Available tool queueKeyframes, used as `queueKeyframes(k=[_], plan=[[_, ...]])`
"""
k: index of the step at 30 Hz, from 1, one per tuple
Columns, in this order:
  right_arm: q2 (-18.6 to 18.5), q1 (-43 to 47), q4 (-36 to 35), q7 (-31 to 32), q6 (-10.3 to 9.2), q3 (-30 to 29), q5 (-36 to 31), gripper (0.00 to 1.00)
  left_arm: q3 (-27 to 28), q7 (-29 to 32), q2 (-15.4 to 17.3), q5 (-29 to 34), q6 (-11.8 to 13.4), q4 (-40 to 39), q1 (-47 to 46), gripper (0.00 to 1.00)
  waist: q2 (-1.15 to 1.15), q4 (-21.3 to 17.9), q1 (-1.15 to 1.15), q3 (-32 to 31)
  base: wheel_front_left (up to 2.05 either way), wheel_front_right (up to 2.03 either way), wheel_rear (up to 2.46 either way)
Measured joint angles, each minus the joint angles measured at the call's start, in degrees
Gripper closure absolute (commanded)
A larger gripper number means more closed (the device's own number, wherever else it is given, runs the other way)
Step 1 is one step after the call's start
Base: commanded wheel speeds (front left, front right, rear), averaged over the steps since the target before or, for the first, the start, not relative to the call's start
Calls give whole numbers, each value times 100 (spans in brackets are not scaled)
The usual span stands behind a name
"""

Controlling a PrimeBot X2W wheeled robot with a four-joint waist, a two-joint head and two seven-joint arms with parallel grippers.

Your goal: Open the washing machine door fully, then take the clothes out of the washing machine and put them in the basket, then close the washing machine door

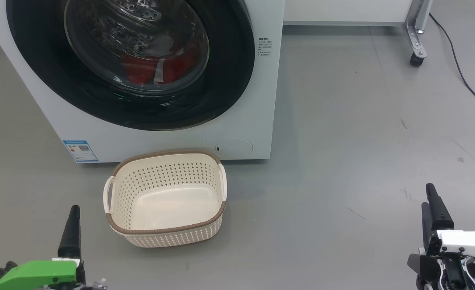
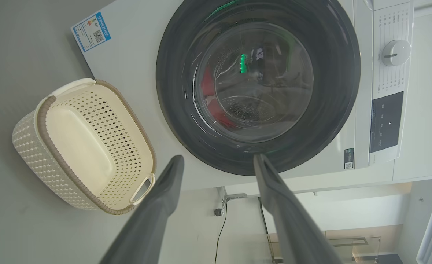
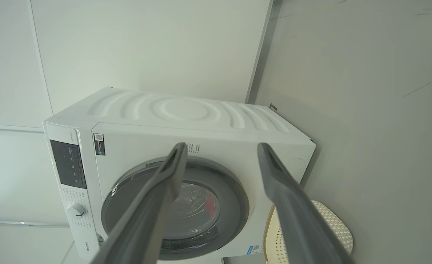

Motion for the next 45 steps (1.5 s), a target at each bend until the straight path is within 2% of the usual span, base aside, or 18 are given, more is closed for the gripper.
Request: queueKeyframes(k=[7,18,35,45], plan=[[-1,15,-218,-111,0,35,-221,0,-33,-125,43,108,0,-193,1,0,0,12,0,-7,0,0,0],[-4,63,-702,-321,-77,86,-1145,0,-176,-330,203,797,-1,-598,1,0,0,27,0,-22,0,0,0],[-11,97,-1323,-626,-470,532,-2751,0,-411,-678,478,2568,-2,-985,100,0,0,71,0,-39,0,0,0],[-18,240,-1500,-815,-736,857,-3750,0,-500,-878,489,3634,-3,-1111,185,0,0,80,0,-30,0,0,0]])
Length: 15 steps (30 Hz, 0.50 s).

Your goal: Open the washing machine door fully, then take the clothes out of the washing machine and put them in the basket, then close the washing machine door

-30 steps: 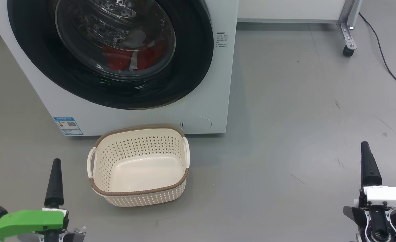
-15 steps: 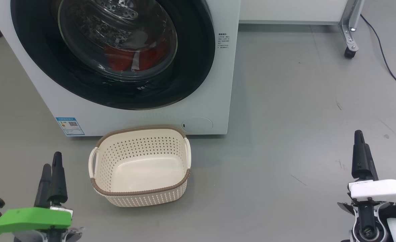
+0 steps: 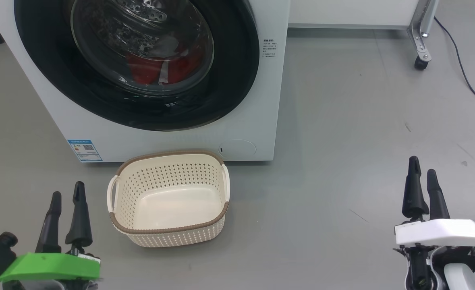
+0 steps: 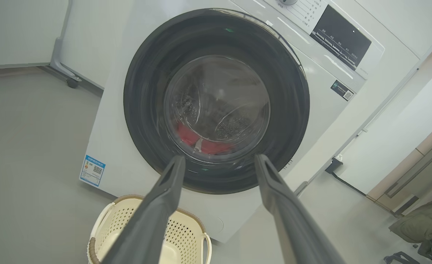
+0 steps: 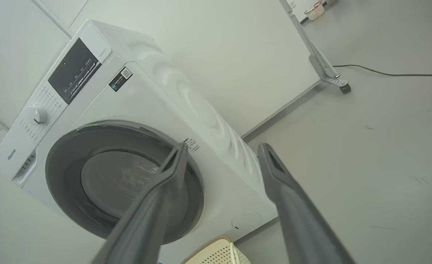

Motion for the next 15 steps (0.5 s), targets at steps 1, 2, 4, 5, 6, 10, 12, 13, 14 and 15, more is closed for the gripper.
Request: queueKeyframes(k=[1,2,4,5,6,10,12,13,14,15], plan=[[0,2,-12,-14,-24,52,-112,0,-4,-20,0,80,0,-14,8,0,0,-1,0,0,0,0,0],[0,8,-21,-52,-29,94,-200,0,-15,-29,2,203,0,-35,15,0,0,-2,0,0,0,0,0],[-3,40,-33,-58,-56,177,-379,0,-74,-78,14,457,0,-77,34,0,0,-3,0,-2,0,0,0],[-5,71,-33,-98,-93,226,-466,0,-96,-82,18,578,0,-86,41,0,0,-4,0,-2,0,0,0],[-5,103,-32,-112,-125,266,-552,0,-109,-90,18,693,0,-86,44,0,0,-4,0,-3,0,0,0],[-10,156,-31,-190,-198,416,-959,0,-148,-194,31,1156,0,-88,96,0,0,-1,0,-10,0,0,0],[-10,208,-16,-237,-263,457,-1180,0,-190,-234,60,1441,0,-81,132,0,0,3,0,-16,0,0,0],[-10,222,8,-255,-280,471,-1271,0,-211,-236,75,1559,1,-76,146,0,0,4,0,-18,0,0,0],[-13,235,34,-276,-285,490,-1360,0,-230,-260,81,1683,1,-68,163,0,0,6,0,-21,0,0,0],[-13,246,69,-301,-325,520,-1471,0,-255,-287,81,1792,3,-52,182,0,0,8,0,-24,0,0,0]])
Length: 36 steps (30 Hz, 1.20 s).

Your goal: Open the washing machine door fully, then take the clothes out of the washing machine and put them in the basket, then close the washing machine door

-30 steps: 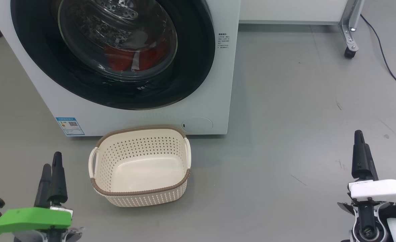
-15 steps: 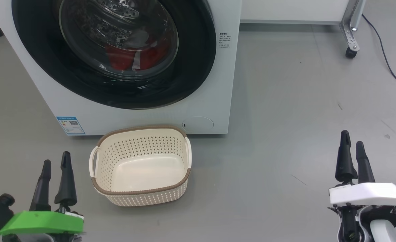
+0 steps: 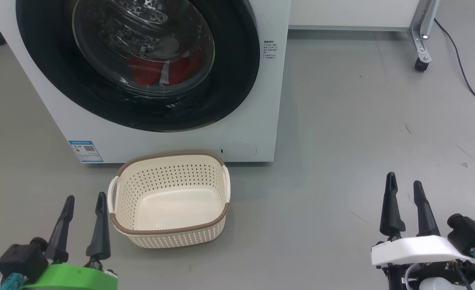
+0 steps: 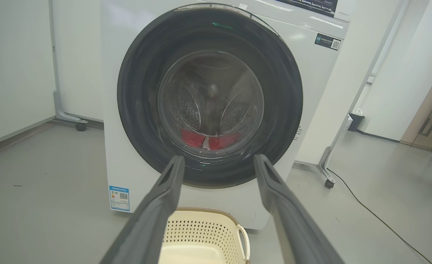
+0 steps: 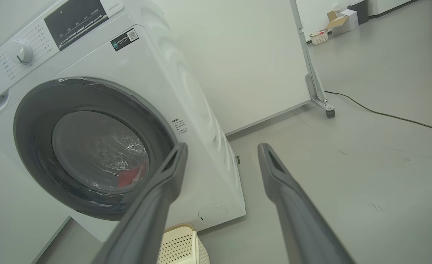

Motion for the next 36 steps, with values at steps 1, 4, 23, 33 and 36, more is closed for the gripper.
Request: queueKeyframes(k=[1,4,23,33,36], plan=[[0,24,30,-2,-2,24,-90,0,-30,-24,0,81,2,21,19,0,0,2,0,-2,0,0,0],[-1,117,118,-59,-57,109,-336,0,-97,-82,-1,370,32,131,70,0,0,7,0,-6,0,0,0],[-2,126,782,-252,-250,197,-1144,0,-413,-266,136,1361,83,1007,105,0,0,61,0,118,0,0,0],[-7,-77,926,-252,-253,181,-1206,0,-292,-266,141,1367,82,1291,-94,0,0,99,0,206,0,0,0],[-7,-112,935,-252,-254,178,-1206,0,-261,-266,134,1367,82,1335,-136,0,0,101,0,208,0,0,0]])
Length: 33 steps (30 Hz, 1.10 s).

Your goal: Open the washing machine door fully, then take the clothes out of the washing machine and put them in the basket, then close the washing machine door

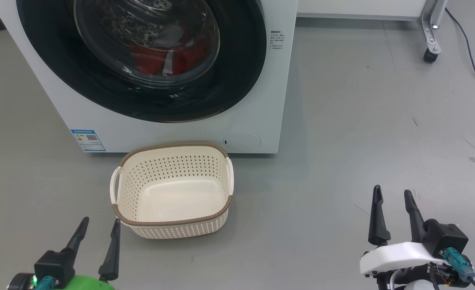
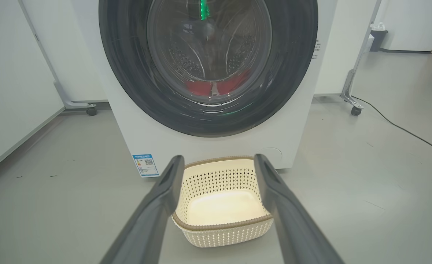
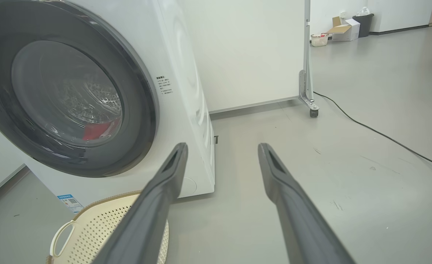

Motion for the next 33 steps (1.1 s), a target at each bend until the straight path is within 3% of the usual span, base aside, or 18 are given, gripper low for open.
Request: queueKeyframes(k=[25,26,28,33], plan=[[-13,-180,85,0,-41,3,-113,0,175,0,-99,11,-18,212,-105,0,0,11,0,-21,0,0,0],[-13,-180,87,0,-41,4,-115,40,177,1,-102,18,-23,215,-108,0,0,14,0,-19,0,0,0],[-14,-180,91,0,-41,21,-168,100,177,0,-105,18,-31,215,-125,0,0,20,0,-2,0,0,0],[-14,-211,85,0,-41,55,-266,100,172,0,-119,18,-36,209,-238,0,0,63,0,100,0,0,0]])
